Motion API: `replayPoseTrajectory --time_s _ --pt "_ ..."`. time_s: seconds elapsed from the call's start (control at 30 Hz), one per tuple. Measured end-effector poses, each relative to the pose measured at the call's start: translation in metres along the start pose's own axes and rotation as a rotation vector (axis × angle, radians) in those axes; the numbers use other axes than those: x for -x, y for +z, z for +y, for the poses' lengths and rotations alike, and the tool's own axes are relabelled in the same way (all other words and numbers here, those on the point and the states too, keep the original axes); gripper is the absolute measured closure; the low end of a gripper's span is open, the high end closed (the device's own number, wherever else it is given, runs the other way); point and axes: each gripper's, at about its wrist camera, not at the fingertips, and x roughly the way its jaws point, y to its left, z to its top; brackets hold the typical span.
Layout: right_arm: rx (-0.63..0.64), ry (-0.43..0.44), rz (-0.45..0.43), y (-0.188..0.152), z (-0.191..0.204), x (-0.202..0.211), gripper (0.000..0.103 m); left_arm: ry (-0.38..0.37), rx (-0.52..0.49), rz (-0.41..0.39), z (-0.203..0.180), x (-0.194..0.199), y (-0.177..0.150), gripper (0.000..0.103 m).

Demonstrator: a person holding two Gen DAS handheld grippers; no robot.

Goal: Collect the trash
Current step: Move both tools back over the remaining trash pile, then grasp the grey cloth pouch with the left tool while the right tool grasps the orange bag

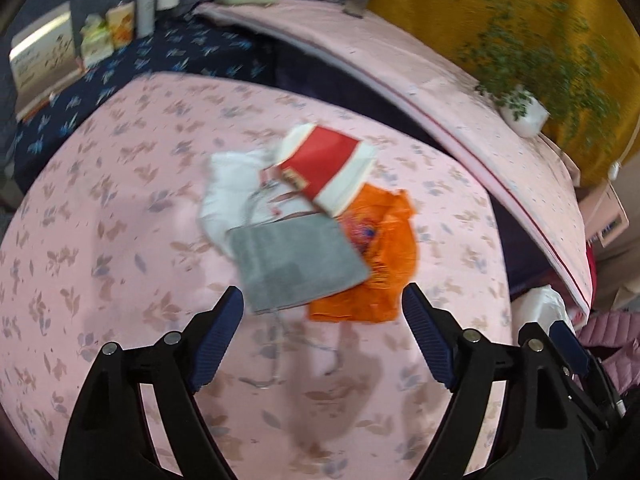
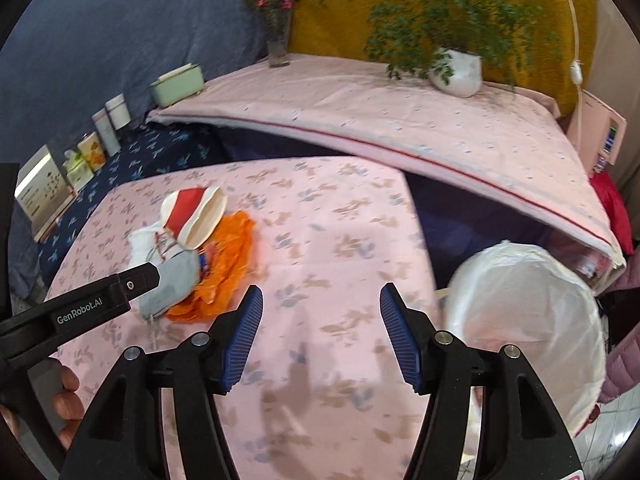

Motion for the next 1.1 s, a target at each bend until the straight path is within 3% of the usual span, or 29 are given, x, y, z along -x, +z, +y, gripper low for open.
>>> replayPoseTrajectory --time_s 0.27,0.63,0.83,0.87,0.9,0.97,1.1 --pt "0.054 0.046 0.087 -0.009 0.049 -0.047 0.044 -0.036 0.115 0.086 0.047 -0.028 0.001 0.026" --pt "0.046 0.109 0.138 -0.006 0.073 -0.084 0.044 -0.127 0.199 0.156 0.055 -0.059 0.013 0.028" --pt "0.04 0.111 0.167 -0.007 0.077 -0.101 0.044 -0.15 0.165 0.174 0.046 -0.066 0.016 0.051" --pt "0.031 0.115 0.176 -0.008 0.076 -0.105 0.047 -0.156 0.158 0.178 0.044 -0.067 0.015 0.06" --pt "0.022 0.121 0.185 -0.009 0.075 -0.107 0.052 -0.166 0.157 0.189 0.043 -0.069 0.015 0.071" --pt "0.008 0.131 0.202 -0.012 0.071 -0.112 0.072 -0.175 0.162 0.205 0.042 -0.072 0.014 0.081" --pt "-0.002 0.146 0.2 -0.012 0.064 -0.11 0.088 -0.168 0.151 0.206 0.039 -0.072 0.012 0.093"
